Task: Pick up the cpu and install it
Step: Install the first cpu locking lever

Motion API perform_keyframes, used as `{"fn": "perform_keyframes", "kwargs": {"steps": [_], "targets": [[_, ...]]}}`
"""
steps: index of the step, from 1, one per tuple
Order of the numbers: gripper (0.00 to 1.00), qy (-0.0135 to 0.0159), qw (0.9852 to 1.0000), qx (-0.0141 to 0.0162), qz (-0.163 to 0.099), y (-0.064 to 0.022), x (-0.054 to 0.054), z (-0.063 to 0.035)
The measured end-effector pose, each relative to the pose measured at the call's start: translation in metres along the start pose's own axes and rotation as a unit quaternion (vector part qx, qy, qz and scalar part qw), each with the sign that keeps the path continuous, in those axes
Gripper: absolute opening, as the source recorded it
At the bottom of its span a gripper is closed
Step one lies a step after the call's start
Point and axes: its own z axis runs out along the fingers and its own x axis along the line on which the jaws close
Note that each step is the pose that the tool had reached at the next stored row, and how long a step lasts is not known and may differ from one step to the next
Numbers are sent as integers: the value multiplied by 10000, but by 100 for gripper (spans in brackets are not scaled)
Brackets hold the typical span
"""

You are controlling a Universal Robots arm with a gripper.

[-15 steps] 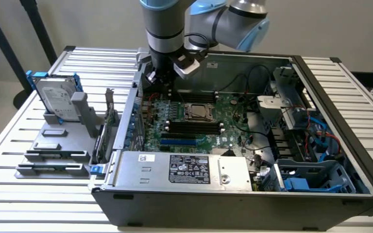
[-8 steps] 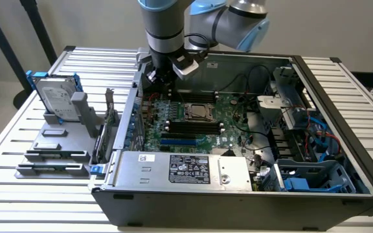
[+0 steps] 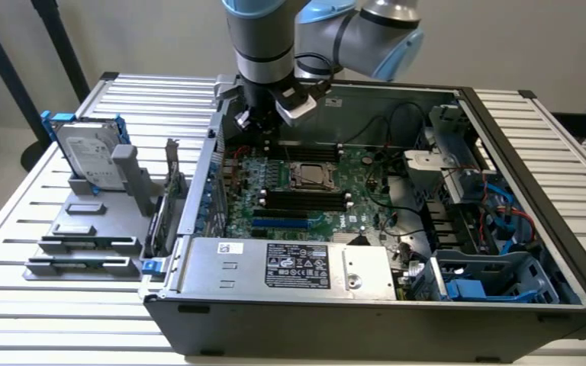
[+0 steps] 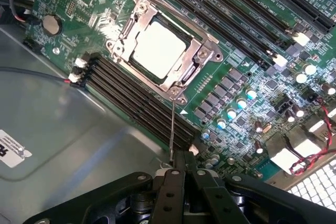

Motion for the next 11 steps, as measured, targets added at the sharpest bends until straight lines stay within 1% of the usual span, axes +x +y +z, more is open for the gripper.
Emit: {"fn": "perform_keyframes", "kwargs": {"steps": [4,11], "targets": [[11,15,10000,11,16,46,65,6],[11,47,10000,52,26,164,230,19]]}}
